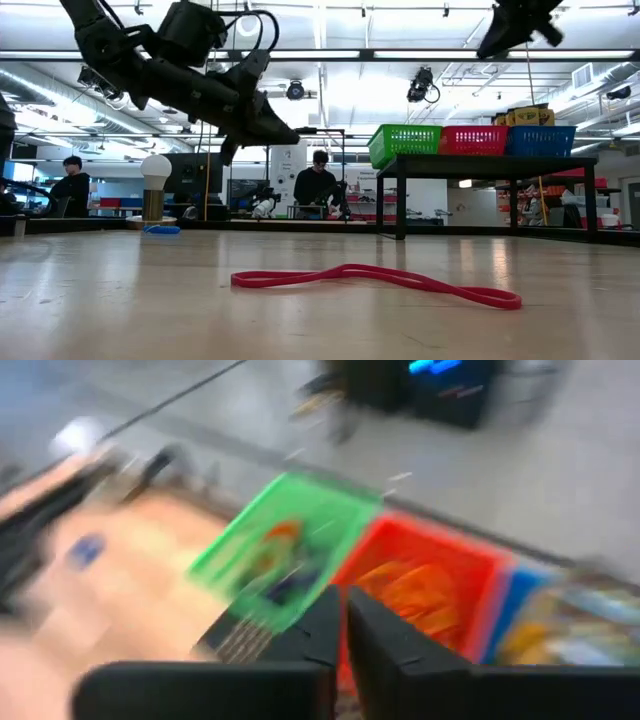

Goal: Pick & Place Office Desk Supplies
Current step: Put the red rubber band into the red bin

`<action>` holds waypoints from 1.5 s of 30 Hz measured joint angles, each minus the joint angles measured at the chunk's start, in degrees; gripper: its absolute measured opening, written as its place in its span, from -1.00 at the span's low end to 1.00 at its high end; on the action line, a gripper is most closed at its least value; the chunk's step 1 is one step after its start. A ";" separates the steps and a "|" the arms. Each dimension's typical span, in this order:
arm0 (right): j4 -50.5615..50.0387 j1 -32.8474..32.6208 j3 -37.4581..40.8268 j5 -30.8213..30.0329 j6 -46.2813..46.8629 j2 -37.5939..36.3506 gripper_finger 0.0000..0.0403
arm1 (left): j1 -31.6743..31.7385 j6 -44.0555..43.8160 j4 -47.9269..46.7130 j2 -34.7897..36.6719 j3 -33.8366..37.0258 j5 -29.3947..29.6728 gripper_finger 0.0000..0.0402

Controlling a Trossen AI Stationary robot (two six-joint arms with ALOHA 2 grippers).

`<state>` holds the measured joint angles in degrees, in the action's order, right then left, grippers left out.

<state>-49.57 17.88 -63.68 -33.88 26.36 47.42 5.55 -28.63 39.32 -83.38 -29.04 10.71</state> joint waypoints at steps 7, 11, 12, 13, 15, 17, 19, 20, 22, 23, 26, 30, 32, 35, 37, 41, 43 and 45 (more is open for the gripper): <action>11.69 -16.10 9.60 5.63 2.72 0.57 -0.93 | 6.88 0.27 -14.94 7.35 0.00 -0.53 -0.96; 29.21 -25.72 17.07 5.30 2.75 1.46 -0.97 | 7.87 1.19 -22.56 10.36 0.00 -0.64 -0.96; 32.96 -27.72 18.53 5.27 2.74 2.06 -0.98 | 8.03 1.21 -24.22 11.08 0.00 -0.73 -0.96; 35.13 -29.65 19.82 5.06 2.83 2.84 -0.98 | 8.06 1.20 -25.79 11.82 0.00 -0.89 -0.96; 37.63 -33.12 21.11 4.80 4.04 5.47 -0.97 | 8.08 1.15 -28.90 13.24 0.00 -0.87 -0.96; 37.60 -35.96 21.14 4.85 6.15 9.14 -0.97 | 7.94 1.35 -30.25 14.20 0.00 -0.81 -0.96; 38.29 -38.44 21.20 6.23 7.61 13.79 -0.97 | 7.43 3.29 -30.13 14.49 0.00 -0.69 -0.96; 39.14 -39.47 21.22 7.42 8.54 16.28 -0.96 | 6.95 5.04 -30.11 14.50 0.00 -0.70 -0.96; 39.42 -41.34 20.12 9.67 10.95 21.62 -0.95 | 5.75 9.79 -29.68 14.20 0.00 -0.79 -0.96; 39.34 -42.15 19.22 11.01 12.09 24.32 -0.94 | 4.96 12.24 -29.24 13.90 0.01 -1.05 -0.96; 37.59 -44.37 14.80 13.48 14.20 32.77 -0.86 | 2.58 17.19 -26.17 12.75 0.09 -4.12 -0.97; 30.67 -46.22 5.49 15.95 14.95 43.60 -0.71 | -0.52 19.95 -22.06 10.16 0.09 -8.26 -0.97; 26.69 -46.65 0.81 17.23 14.79 48.32 -0.61 | -2.14 20.56 -19.57 8.39 0.11 -9.54 -0.97; 23.10 -46.77 -5.37 19.80 13.41 54.35 -0.45 | -4.80 21.15 -15.44 5.36 0.11 -11.39 -0.98; 21.72 -46.76 -8.80 21.78 11.68 57.67 -0.34 | -6.62 21.15 -12.73 3.09 0.11 -12.47 -0.98; 18.57 -46.61 -14.89 24.94 7.40 63.09 -0.17 | -10.13 21.20 -7.61 -1.16 0.11 -12.90 -0.98; 16.45 -46.38 -17.78 25.41 5.27 65.16 -0.13 | -11.46 21.21 -5.11 -2.68 0.11 -12.81 -0.97; 14.96 -46.05 -20.59 25.55 3.27 67.10 -0.12 | -12.41 21.21 -3.94 -3.57 0.09 -12.77 -0.97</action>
<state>-34.61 -28.17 -84.27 -8.34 29.63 114.52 -6.86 -7.42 35.38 -86.95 -28.95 -2.07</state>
